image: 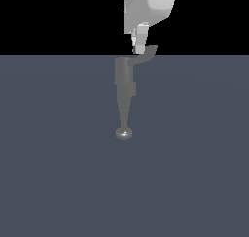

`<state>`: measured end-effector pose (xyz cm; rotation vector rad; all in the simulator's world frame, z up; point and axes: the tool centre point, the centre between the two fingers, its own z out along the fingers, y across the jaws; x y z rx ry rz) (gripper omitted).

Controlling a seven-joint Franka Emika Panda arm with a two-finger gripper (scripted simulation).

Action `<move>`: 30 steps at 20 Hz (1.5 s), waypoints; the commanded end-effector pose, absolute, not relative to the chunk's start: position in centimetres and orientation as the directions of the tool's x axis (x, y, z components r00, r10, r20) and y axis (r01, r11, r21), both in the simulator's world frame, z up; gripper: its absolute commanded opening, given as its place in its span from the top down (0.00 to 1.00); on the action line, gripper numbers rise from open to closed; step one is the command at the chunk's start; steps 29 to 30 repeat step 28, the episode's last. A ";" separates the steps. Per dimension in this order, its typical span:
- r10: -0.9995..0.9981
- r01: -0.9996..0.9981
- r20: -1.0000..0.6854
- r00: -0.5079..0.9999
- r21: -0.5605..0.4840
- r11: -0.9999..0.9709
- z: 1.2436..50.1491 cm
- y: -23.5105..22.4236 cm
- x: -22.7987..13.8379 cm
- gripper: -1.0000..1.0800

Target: Turn on the faucet by rotating a designated handle.

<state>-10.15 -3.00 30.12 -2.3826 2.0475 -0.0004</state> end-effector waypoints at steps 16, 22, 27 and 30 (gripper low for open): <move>-0.991 -0.991 0.000 0.131 0.000 -0.131 30.1 -7.5 -6.1 1.00; -0.992 -0.992 0.000 0.124 0.000 -0.124 30.1 -9.2 -4.5 1.00; -0.993 -0.993 0.000 0.118 0.000 -0.118 30.1 -10.6 -3.1 1.00; -0.993 -0.993 0.000 0.118 0.000 -0.118 30.1 -10.6 -3.1 1.00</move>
